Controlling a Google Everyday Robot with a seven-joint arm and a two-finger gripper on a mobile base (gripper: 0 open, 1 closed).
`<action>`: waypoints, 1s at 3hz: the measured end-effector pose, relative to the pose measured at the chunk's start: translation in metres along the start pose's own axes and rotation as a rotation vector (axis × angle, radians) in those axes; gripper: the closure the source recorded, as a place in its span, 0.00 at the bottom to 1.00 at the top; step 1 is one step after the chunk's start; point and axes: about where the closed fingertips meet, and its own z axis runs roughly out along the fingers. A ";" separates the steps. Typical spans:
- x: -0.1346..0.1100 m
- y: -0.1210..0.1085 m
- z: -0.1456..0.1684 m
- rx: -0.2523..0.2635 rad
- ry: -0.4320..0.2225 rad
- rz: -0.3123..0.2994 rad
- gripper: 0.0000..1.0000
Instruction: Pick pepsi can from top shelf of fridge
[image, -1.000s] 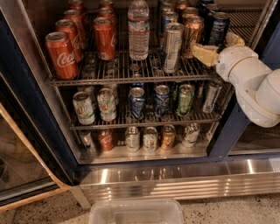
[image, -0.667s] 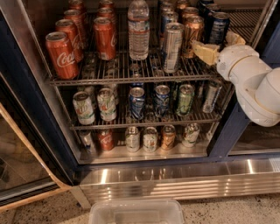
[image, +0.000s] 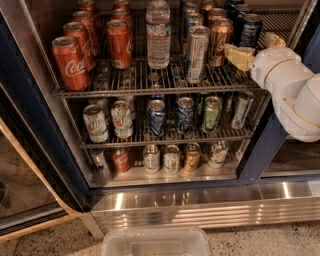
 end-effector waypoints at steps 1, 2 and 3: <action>-0.003 -0.006 0.007 0.018 0.003 -0.020 0.40; -0.001 -0.008 0.015 0.025 0.010 -0.019 0.41; 0.001 -0.008 0.021 0.035 0.020 -0.018 0.41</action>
Offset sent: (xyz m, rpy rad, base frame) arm 0.0089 -0.0091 0.0050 -0.0229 -0.0030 -0.0290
